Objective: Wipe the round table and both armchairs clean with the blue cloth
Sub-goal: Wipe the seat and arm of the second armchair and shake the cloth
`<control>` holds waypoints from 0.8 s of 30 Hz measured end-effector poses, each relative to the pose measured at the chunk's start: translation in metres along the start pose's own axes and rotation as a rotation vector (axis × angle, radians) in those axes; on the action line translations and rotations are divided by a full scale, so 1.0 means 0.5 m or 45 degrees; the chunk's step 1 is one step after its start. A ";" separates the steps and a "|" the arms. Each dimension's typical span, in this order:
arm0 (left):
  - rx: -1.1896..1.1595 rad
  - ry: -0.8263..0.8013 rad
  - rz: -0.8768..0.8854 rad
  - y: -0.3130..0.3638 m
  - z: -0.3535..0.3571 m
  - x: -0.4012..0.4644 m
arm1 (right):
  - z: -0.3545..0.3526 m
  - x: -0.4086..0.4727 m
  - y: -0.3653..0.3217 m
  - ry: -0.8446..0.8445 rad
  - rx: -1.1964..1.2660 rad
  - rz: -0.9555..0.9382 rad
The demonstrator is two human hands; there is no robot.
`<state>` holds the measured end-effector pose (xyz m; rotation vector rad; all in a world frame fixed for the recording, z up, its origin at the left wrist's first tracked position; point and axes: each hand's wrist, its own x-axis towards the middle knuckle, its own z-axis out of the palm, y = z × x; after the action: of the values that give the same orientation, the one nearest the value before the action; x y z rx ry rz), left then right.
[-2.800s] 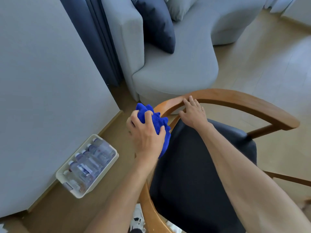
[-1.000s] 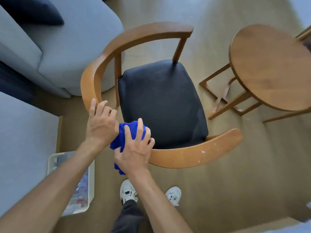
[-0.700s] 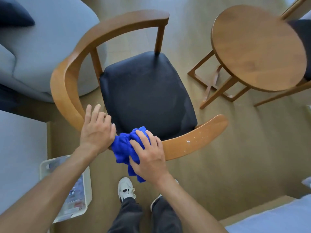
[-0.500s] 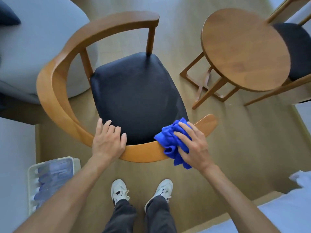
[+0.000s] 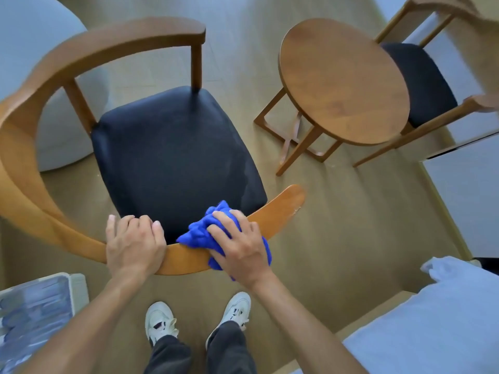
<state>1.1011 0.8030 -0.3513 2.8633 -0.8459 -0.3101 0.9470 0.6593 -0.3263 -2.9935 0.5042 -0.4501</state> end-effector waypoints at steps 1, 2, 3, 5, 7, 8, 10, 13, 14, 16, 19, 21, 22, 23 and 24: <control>0.003 -0.027 -0.012 0.001 0.004 0.000 | -0.011 -0.001 0.065 0.002 -0.037 0.091; 0.005 -0.038 -0.025 0.001 0.006 0.000 | -0.022 0.003 0.128 0.024 -0.059 0.253; 0.006 -0.037 -0.033 0.002 0.007 -0.001 | -0.033 0.011 0.181 0.040 -0.064 0.442; 0.011 -0.029 -0.042 0.006 0.005 0.001 | -0.041 0.043 0.245 0.061 -0.025 0.723; 0.020 -0.040 -0.052 0.010 0.000 0.001 | -0.039 0.065 0.244 0.087 0.009 0.837; 0.027 -0.043 -0.057 0.012 -0.001 0.001 | -0.036 0.064 0.226 0.109 -0.003 0.863; 0.040 -0.052 -0.061 0.014 -0.004 0.003 | -0.020 0.036 0.151 0.142 -0.010 0.767; 0.049 -0.079 -0.078 0.017 -0.008 0.002 | 0.014 -0.026 -0.012 0.125 0.116 0.325; 0.048 -0.072 -0.087 0.018 -0.009 0.002 | 0.020 -0.035 -0.036 0.106 0.162 0.166; 0.050 -0.063 -0.093 0.016 -0.009 0.001 | 0.013 -0.034 0.008 0.035 0.187 -0.059; 0.047 -0.076 -0.076 0.016 -0.009 0.000 | -0.025 -0.002 0.183 0.008 0.024 0.141; 0.039 -0.085 -0.078 0.017 -0.011 -0.001 | -0.045 0.035 0.278 -0.016 -0.030 0.567; 0.035 -0.084 -0.074 0.017 -0.012 -0.001 | -0.050 0.052 0.296 -0.043 -0.019 0.714; 0.034 -0.082 -0.070 0.018 -0.014 0.000 | -0.052 0.066 0.291 -0.050 -0.020 0.770; 0.035 -0.084 -0.068 0.018 -0.015 0.000 | -0.048 0.071 0.268 -0.053 -0.080 0.747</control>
<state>1.0981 0.7959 -0.3420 2.9195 -0.7920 -0.4044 0.9303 0.5206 -0.3094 -2.7070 1.3477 -0.3186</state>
